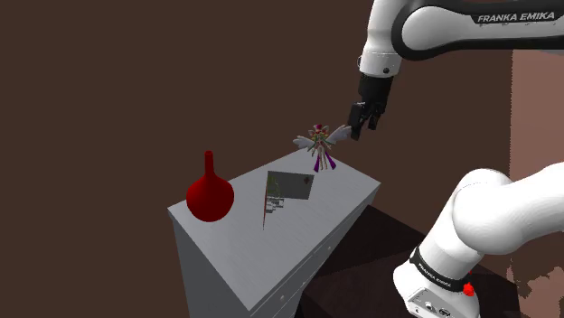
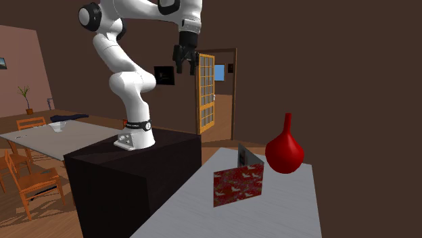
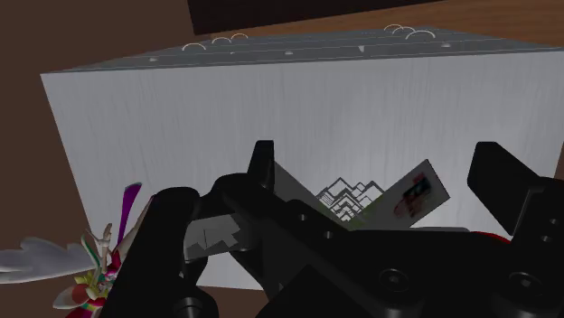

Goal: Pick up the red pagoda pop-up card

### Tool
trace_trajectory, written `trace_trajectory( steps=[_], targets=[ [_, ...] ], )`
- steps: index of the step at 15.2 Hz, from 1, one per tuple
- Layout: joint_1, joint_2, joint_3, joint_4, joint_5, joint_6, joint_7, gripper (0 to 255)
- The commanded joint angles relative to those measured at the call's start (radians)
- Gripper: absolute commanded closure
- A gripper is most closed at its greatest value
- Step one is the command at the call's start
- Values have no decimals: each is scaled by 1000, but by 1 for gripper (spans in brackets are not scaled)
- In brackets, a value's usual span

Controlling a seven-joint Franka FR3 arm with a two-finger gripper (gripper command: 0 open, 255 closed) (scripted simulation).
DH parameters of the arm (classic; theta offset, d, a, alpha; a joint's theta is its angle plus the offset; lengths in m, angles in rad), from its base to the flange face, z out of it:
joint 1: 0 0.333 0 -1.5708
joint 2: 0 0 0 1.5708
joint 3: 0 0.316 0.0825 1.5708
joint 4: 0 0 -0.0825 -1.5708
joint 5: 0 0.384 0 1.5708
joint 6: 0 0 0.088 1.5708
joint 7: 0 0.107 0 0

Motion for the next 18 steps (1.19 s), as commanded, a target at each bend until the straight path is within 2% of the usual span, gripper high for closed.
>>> trace_trajectory(
  steps=[1, 10, 14, 18],
  targets=[
    [0, 0, 0, 0, 0, 0, 0, 0],
    [22, 236, -165, -47, -50, 316, -302, 0],
    [42, 383, -228, -20, -36, 446, -444, 0],
    [67, 545, -279, 32, 13, 559, -600, 0]
  ],
)
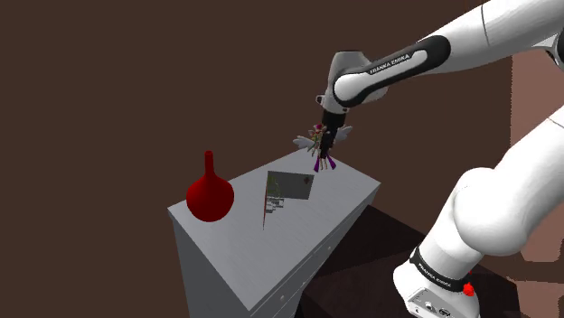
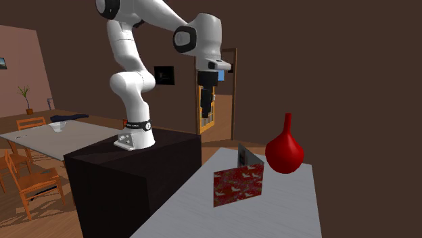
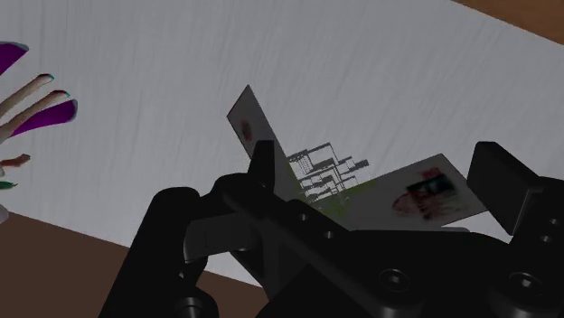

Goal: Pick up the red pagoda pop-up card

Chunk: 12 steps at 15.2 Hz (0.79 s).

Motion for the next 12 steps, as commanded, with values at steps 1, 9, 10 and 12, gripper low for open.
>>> trace_trajectory(
  steps=[1, 9, 10, 12],
  targets=[
    [12, 84, -21, 30, 33, 56, -83, 0],
    [10, 426, -22, 219, 224, 184, -422, 0],
    [3, 467, -12, 249, 246, 192, -460, 0],
    [-15, 549, 11, 312, 286, 203, -531, 0]
  ],
)
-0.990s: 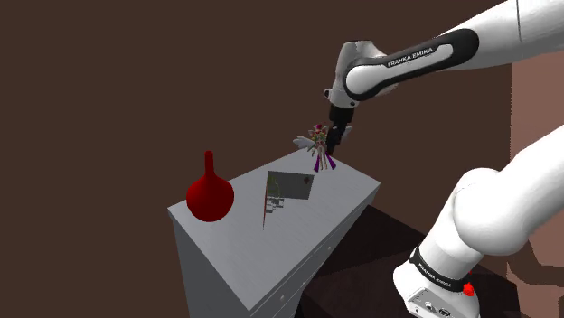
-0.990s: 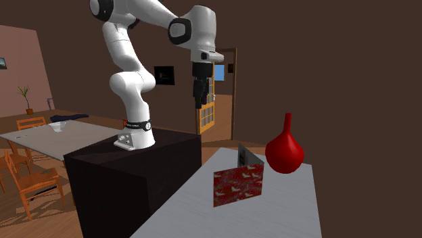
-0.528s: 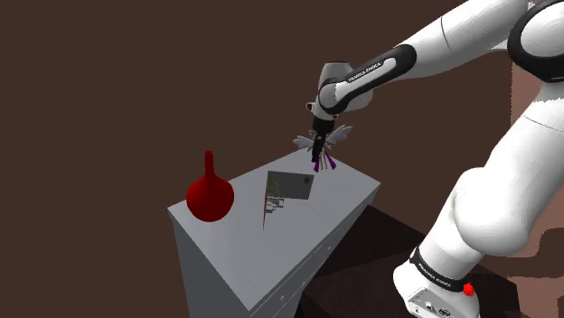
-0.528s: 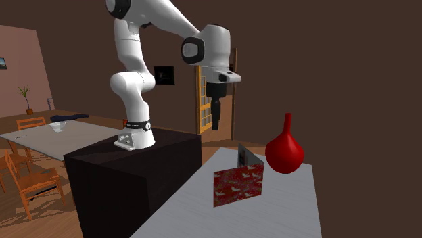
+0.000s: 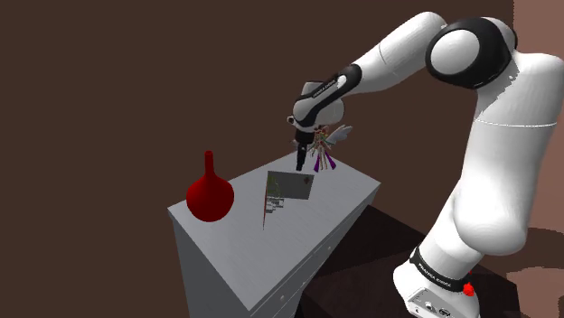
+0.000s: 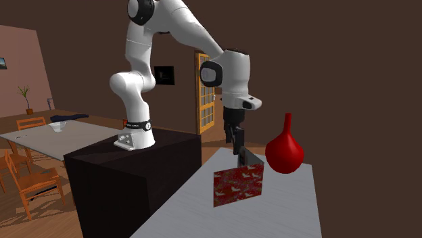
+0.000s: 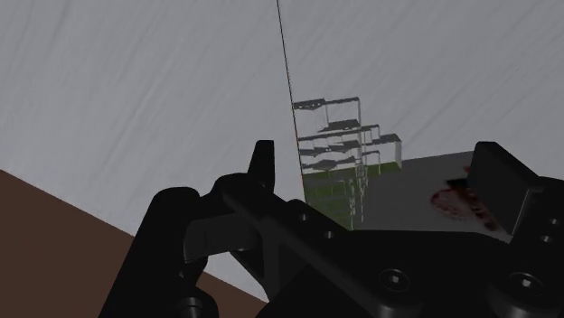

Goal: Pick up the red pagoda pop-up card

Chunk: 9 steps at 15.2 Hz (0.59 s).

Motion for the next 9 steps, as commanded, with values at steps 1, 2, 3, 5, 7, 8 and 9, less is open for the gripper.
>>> trace_trajectory(
  steps=[1, 2, 3, 5, 7, 8, 9],
  targets=[
    [-15, 80, 25, 65, 37, 8, -69, 0],
    [-24, 119, 38, 99, 51, 11, -100, 0],
    [-34, 158, 52, 134, 64, 12, -128, 0],
    [-51, 234, 78, 206, 82, 12, -180, 0],
    [-55, 254, 83, 207, 88, 30, -185, 0],
    [-57, 265, 86, 208, 92, 40, -188, 0],
    [-59, 275, 88, 210, 95, 49, -191, 0]
  ],
)
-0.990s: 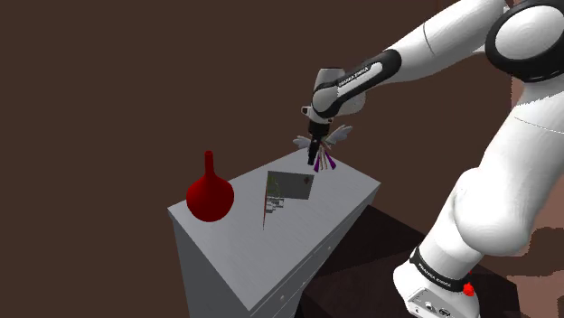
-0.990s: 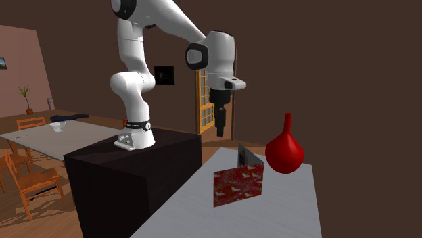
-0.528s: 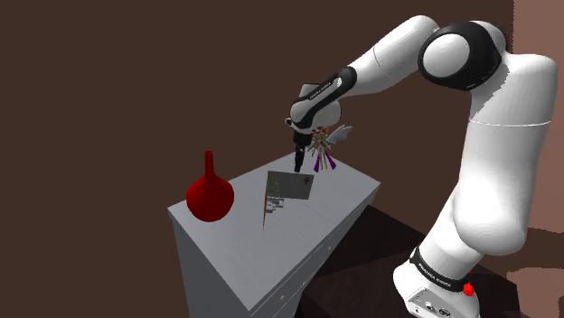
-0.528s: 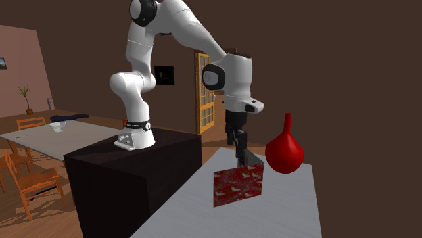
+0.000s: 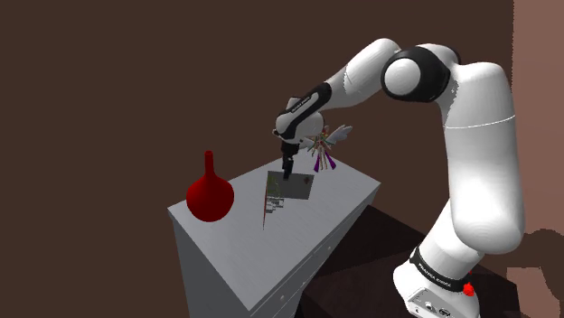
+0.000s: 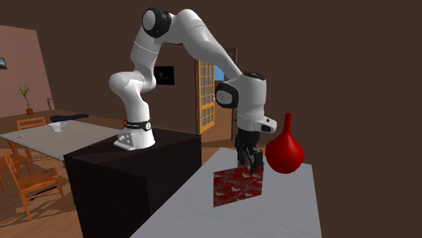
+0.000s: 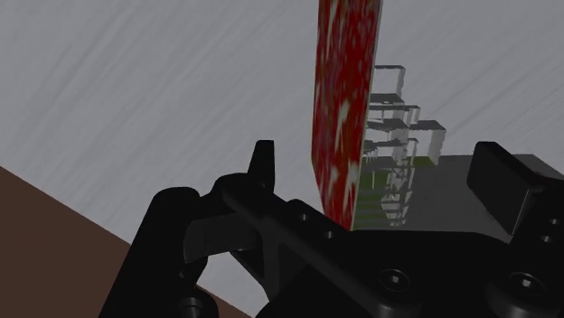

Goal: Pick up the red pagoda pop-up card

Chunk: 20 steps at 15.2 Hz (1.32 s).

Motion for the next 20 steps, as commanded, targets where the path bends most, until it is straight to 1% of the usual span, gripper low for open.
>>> trace_trajectory(
  steps=[1, 4, 6, 7, 16, 20],
  targets=[
    [-4, 23, 6, 6, 7, 17, -7, 0],
    [-8, 51, 12, 10, 16, 40, -14, 0],
    [-8, 51, 12, 10, 16, 40, -14, 0],
    [-8, 51, 12, 11, 16, 40, -14, 255],
    [-8, 51, 12, 10, 16, 40, -14, 255],
    [-1, 8, 2, 4, 2, 4, -3, 255]
  ],
)
